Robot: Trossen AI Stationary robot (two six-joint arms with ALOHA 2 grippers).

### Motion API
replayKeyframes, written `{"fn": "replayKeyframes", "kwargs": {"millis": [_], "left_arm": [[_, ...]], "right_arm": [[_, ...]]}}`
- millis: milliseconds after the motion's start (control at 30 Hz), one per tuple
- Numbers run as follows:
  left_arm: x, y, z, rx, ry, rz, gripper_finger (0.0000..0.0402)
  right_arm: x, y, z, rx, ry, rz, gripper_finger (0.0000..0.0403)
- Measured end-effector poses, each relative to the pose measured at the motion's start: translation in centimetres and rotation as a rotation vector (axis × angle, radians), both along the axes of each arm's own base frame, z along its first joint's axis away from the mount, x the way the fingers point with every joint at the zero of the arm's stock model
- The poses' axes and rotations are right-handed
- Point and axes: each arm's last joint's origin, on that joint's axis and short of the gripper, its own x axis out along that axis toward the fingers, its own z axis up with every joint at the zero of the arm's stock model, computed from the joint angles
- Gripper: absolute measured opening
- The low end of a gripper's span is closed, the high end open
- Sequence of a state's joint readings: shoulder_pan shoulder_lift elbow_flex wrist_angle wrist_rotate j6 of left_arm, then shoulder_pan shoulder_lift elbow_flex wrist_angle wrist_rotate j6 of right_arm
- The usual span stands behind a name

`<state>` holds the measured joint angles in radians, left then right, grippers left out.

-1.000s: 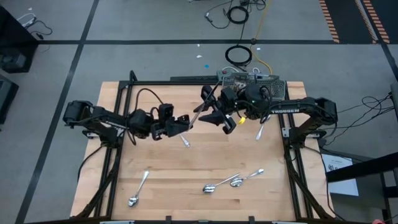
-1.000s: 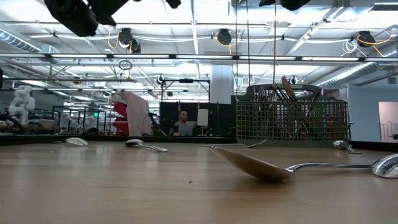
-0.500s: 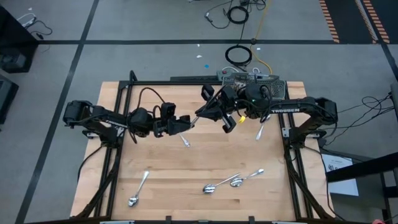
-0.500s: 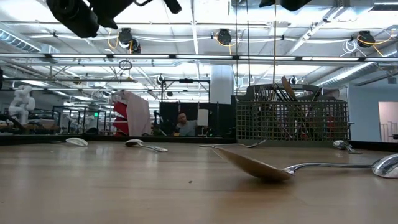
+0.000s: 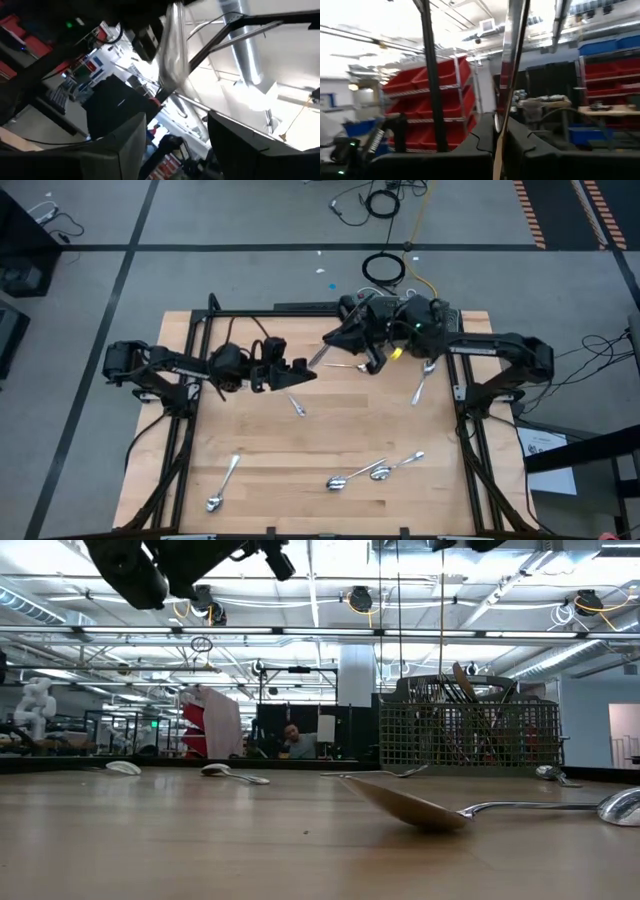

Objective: Sort silverware
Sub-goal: Put the silver table knife into the gray utensil holder

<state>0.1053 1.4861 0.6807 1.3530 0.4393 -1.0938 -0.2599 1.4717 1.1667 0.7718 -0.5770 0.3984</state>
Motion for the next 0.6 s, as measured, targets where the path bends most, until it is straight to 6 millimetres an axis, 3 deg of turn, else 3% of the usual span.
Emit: {"fn": "replayKeyframes", "kwargs": {"millis": [133, 333, 600], "left_arm": [[-0.1, 1.0, 0.0, 0.049, -0.009, 0.054, 0.0218], [-0.6, 2.5, -0.5, 0.095, 0.026, 0.131, 0.0216], [-2.6, 2.3, -1.7, 0.264, 0.455, 0.468, 0.0205]], "right_arm": [[-2.4, -0.7, 1.4, -0.043, 0.050, -0.077, 0.0002], [-6.7, -0.7, 2.2, -0.079, 0.263, -0.283, 0.0002], [-11.6, -0.1, 1.1, -0.032, 0.590, -0.607, 0.0002]]}}
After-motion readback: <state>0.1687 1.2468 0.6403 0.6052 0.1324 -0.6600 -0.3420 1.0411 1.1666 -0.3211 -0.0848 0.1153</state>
